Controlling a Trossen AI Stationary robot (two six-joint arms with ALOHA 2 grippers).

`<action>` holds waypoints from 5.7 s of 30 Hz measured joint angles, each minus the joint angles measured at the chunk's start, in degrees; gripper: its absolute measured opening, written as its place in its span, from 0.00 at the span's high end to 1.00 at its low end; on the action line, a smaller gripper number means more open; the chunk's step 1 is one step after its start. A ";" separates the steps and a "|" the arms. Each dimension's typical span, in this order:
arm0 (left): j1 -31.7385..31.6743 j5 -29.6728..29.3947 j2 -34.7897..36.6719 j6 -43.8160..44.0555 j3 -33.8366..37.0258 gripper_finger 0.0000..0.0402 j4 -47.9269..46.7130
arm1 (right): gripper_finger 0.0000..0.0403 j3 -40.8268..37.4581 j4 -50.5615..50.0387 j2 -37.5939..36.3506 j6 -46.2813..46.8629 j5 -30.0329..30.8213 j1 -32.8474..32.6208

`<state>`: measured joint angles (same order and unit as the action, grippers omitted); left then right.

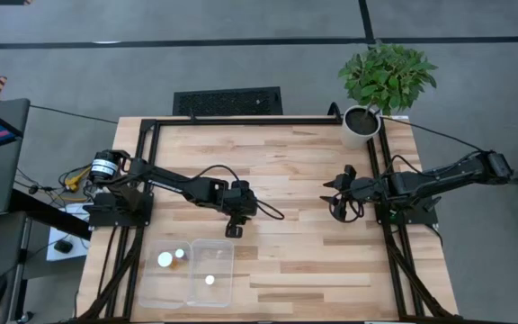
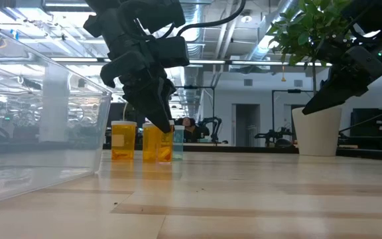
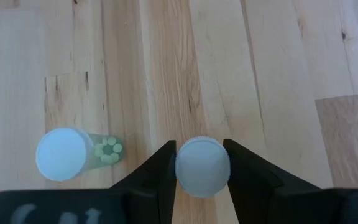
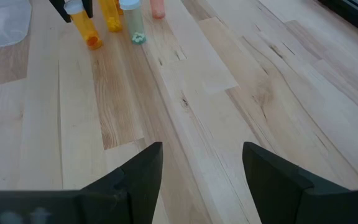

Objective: Pick and place medicine bottles into bin by pill shape (circle, oval)
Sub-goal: Put the bottom small orange pill bottle into the left transparent bin

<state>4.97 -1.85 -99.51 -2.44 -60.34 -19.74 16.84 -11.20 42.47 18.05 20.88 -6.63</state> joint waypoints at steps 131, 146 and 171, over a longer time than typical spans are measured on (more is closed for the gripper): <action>63.30 -19.55 9.40 105.07 -3.06 0.71 -41.16 | 0.42 -3.18 1.44 0.00 5.52 0.17 0.02; 59.13 -19.67 9.40 100.13 -3.08 0.71 -41.21 | 0.42 -3.15 1.51 0.01 5.96 0.15 0.02; 53.31 -24.97 9.40 88.54 -3.10 0.71 -39.55 | 0.42 -3.15 1.49 0.00 6.06 0.11 0.03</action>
<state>58.28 -26.82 -90.11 86.11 -63.44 -59.29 13.69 -9.72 42.47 24.12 20.99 -6.60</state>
